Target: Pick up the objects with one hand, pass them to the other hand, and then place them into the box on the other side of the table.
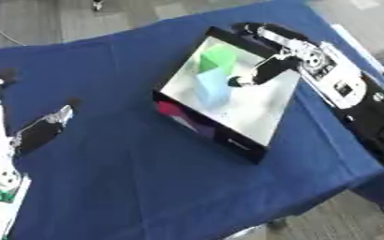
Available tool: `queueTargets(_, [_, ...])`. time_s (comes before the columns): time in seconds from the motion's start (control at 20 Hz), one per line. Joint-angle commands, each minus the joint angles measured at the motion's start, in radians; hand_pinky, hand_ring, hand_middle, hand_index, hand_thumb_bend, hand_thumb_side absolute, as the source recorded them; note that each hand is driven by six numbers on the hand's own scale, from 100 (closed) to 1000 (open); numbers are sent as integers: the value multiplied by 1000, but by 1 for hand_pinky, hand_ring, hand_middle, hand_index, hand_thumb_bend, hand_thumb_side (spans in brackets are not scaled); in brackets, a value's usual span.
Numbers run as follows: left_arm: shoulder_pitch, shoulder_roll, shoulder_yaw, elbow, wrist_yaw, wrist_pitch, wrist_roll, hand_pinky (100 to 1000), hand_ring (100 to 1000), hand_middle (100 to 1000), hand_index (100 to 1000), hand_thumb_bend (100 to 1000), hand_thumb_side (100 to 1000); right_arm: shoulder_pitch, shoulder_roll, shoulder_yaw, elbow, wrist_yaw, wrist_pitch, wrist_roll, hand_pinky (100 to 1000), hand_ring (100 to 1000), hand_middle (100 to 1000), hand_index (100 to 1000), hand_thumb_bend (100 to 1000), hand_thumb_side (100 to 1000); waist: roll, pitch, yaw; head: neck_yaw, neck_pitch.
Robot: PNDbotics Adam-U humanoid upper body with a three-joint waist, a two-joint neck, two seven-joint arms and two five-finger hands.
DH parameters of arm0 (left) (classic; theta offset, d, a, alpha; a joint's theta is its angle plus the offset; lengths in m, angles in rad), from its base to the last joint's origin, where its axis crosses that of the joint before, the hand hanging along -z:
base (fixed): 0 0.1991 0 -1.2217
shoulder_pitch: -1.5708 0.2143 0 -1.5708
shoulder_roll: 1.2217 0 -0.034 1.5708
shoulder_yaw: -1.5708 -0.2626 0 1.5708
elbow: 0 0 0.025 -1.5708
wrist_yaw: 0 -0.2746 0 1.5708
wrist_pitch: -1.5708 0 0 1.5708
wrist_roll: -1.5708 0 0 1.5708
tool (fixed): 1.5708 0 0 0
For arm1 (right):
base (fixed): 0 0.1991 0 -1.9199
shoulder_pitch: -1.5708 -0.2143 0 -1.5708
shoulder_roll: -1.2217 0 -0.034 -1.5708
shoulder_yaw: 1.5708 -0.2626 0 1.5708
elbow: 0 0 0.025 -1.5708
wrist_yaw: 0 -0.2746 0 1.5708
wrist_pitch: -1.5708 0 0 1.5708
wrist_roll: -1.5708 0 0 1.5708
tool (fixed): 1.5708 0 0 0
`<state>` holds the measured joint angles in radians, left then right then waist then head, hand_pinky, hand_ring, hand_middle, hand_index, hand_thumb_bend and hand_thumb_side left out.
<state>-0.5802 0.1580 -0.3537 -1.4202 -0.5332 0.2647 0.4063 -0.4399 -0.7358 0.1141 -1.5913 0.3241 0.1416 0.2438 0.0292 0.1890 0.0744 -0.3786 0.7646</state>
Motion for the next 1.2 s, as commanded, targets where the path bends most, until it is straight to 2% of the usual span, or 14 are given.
queueTargets(0.05, [-16,15,10,-23,-1,4,1,842,840,706,857,745,426,-12,-23,-19,-27,-3,4,-19,1000,1000,867,999,592,186,9,-41,-2,4,5])
queueTargets(0.25, [-17,17,11,-24,-2,6,-1,842,839,702,857,745,425,-15,-25,-28,-56,-52,15,-42,1000,1000,871,1000,566,182,9,-43,-2,10,5])
queueTargets(0.3, [-17,18,11,-25,-3,7,-1,841,839,700,857,745,425,-16,-26,-32,-68,-78,19,-51,1000,1000,881,1000,530,194,9,-44,-2,13,5])
queueTargets(0.35, [-18,19,13,-26,-3,8,-1,841,839,699,857,745,424,-17,-26,-35,-82,-114,22,-64,1000,1000,891,998,433,217,10,-44,-2,18,5])
queueTargets(0.4, [-19,21,14,-28,-3,11,-2,841,839,699,857,745,424,-18,-28,-39,-96,-160,25,-83,1000,1000,891,991,400,219,10,-45,-2,25,5])
queueTargets(0.55, [-22,31,21,-34,-2,20,-5,842,839,698,860,738,426,-18,-37,-48,-136,-312,17,-160,1000,1000,887,972,126,216,11,-48,0,44,5])
queueTargets(0.6, [-22,35,26,-36,-1,24,-5,842,838,697,860,734,428,-18,-42,-51,-146,-360,11,-184,1000,1000,888,973,100,221,11,-49,1,53,5])
queueTargets(0.7, [-21,47,35,-38,-5,33,-5,841,838,697,862,731,433,-16,-53,-55,-162,-431,-1,-214,1000,1000,897,982,100,228,12,-52,3,75,5])
queueTargets(0.75, [-21,55,40,-40,-1,38,-5,841,838,698,863,689,446,-14,-57,-58,-167,-461,-4,-217,1000,1000,908,991,100,271,12,-53,5,89,5])
queueTargets(0.8, [-21,63,44,-43,2,42,-6,841,838,699,865,729,437,-13,-61,-62,-169,-489,-6,-215,1000,1000,917,999,100,255,13,-55,6,105,5])
queueTargets(0.85, [-21,71,48,-46,7,47,-7,840,838,700,868,727,440,-11,-64,-67,-171,-516,-7,-210,1000,1000,923,1000,110,253,14,-57,7,119,5])
queueTargets(1.0, [-20,98,60,-56,21,65,-15,839,837,697,867,725,443,-6,-76,-89,-176,-592,-20,-194,1000,1000,915,1000,246,204,15,-61,11,159,5])
queueTargets(1.2, [-20,143,75,-68,44,99,-39,841,838,698,866,732,442,-1,-88,-113,-173,-675,-18,-174,1000,1000,908,999,278,183,15,-64,15,197,5])
